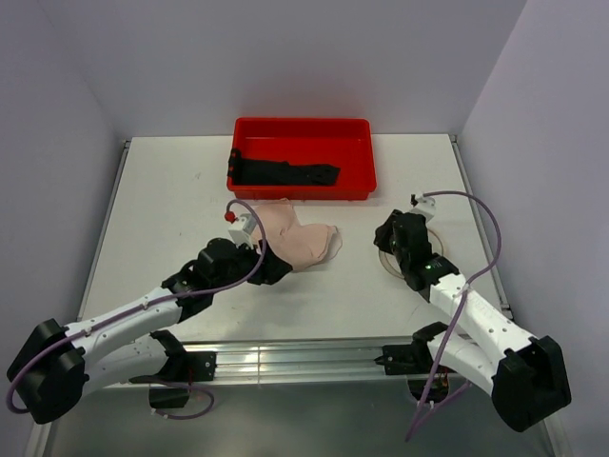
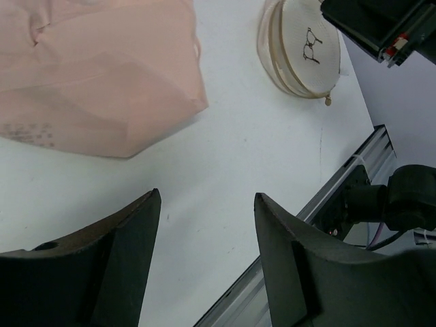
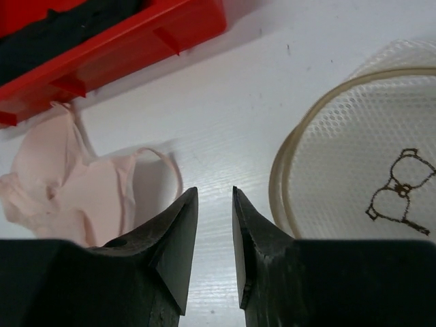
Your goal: Place the bra in the laundry bag and zip it closed
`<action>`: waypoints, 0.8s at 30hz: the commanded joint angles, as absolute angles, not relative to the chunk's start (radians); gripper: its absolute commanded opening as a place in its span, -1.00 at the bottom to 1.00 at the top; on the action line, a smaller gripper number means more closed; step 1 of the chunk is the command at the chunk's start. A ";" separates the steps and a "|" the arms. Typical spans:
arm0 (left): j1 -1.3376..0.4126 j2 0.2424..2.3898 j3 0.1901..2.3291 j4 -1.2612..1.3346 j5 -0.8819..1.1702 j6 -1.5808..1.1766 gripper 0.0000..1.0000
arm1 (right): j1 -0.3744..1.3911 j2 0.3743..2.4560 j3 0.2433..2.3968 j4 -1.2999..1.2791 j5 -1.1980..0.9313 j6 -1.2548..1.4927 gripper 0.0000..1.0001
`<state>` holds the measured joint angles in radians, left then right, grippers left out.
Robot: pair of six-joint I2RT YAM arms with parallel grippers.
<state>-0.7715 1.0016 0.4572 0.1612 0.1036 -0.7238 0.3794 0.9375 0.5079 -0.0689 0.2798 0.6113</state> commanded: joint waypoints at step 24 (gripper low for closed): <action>-0.827 0.993 0.531 0.166 -0.067 -0.621 0.25 | 0.474 1.272 0.670 -0.005 0.112 0.541 0.18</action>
<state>-0.8227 1.0069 0.4988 0.1665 -0.0116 -0.6434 0.4004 1.2205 0.5861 -0.0856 0.1246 0.5564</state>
